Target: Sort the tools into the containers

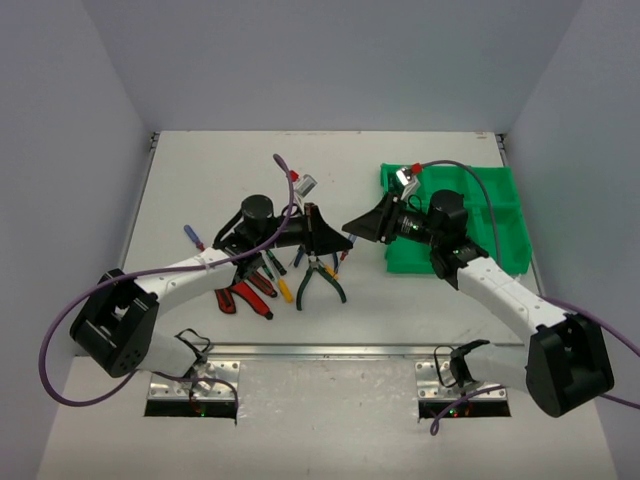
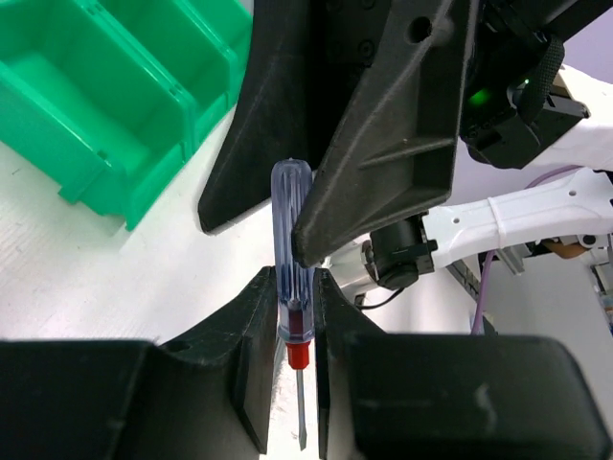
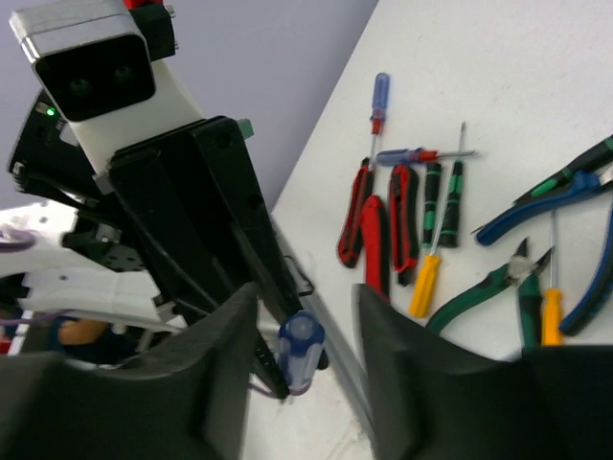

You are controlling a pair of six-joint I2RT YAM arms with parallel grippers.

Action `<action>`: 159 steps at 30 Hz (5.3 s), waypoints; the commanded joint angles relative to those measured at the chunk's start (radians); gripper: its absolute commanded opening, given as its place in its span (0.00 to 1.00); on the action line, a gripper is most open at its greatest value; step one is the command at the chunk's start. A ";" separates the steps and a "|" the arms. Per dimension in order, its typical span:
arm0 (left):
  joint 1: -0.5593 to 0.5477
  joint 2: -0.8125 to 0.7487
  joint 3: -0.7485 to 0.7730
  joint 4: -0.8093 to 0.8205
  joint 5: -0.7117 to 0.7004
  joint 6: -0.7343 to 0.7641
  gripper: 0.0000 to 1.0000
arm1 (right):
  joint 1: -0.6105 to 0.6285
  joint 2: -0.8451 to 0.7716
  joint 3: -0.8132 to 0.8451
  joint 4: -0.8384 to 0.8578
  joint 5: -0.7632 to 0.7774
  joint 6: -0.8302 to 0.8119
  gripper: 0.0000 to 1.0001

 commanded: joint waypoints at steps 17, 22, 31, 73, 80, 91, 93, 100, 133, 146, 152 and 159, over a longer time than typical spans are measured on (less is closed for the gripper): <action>0.005 -0.180 0.205 -0.773 -0.690 0.150 1.00 | -0.208 0.110 0.357 -0.585 0.339 -0.281 0.00; 0.006 -0.393 0.179 -0.952 -0.822 0.208 1.00 | -0.350 0.213 0.486 -0.688 0.641 -0.360 0.00; 0.005 -0.552 0.038 -1.043 -0.901 0.335 1.00 | -0.485 0.483 0.750 -0.714 1.006 -0.380 0.00; 0.362 -0.110 0.294 -1.389 -1.375 -0.338 1.00 | -0.432 -0.014 0.098 -0.475 0.368 -0.289 0.99; 0.585 0.106 0.313 -1.197 -1.241 -0.258 0.99 | -0.432 0.093 0.105 -0.472 0.174 -0.323 0.99; 0.662 0.448 0.390 -1.130 -1.115 -0.166 0.86 | -0.432 0.067 0.069 -0.434 0.182 -0.316 0.99; 0.661 0.456 0.371 -1.093 -1.095 -0.162 0.72 | -0.431 0.065 0.064 -0.429 0.178 -0.314 0.99; 0.677 0.510 0.329 -1.052 -1.050 -0.182 0.10 | -0.432 0.050 0.046 -0.416 0.152 -0.296 0.99; 0.124 -0.264 -0.113 -0.036 -0.068 -0.109 0.03 | 0.083 0.157 0.162 0.146 -0.024 0.021 0.82; 0.091 -0.221 -0.074 -0.136 -0.102 -0.078 0.55 | 0.145 0.168 0.220 0.098 0.028 -0.052 0.00; 0.093 -0.324 0.180 -0.826 -0.673 0.131 1.00 | 0.041 0.095 0.284 -0.303 0.387 -0.251 0.00; 0.093 -0.588 0.260 -1.126 -0.975 0.213 1.00 | -0.238 0.131 0.411 -0.586 0.848 -0.371 0.00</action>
